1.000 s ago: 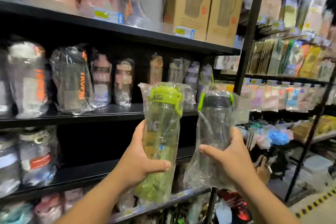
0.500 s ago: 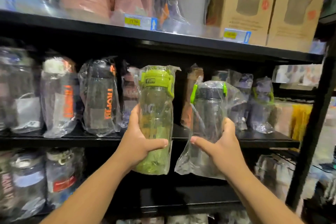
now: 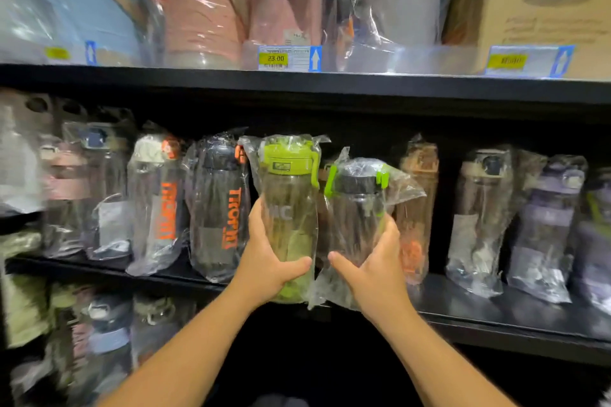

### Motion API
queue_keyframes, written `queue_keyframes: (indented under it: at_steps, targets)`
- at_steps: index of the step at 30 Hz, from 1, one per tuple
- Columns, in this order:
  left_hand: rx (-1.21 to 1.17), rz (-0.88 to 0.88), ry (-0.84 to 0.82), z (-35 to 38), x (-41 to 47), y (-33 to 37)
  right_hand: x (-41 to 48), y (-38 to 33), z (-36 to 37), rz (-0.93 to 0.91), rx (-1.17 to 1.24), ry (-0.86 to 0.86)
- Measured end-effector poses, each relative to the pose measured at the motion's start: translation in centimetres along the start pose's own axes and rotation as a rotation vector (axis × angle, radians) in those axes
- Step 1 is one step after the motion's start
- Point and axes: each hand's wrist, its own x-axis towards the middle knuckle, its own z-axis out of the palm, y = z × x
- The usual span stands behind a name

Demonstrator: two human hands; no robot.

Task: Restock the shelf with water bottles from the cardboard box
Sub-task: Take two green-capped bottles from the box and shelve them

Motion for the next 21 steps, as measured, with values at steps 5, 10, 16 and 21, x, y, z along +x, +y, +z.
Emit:
queue_keyframes:
  at_steps: [5,10,16,21]
  targets:
    - [-0.007,0.004,-0.024,-0.6,1.4,-1.7,1.1,1.2,1.2,0.059,0.014,0.014]
    - [0.023,0.017,-0.016,-0.1,2.0,-2.8,1.9,1.8,2.1,0.047,-0.011,0.015]
    - [0.039,0.033,-0.051,0.4,2.8,-3.1,2.8,1.9,2.6,0.068,-0.006,0.0]
    - [0.077,0.035,-0.009,1.0,2.5,-3.6,2.6,2.0,2.6,0.063,0.008,-0.008]
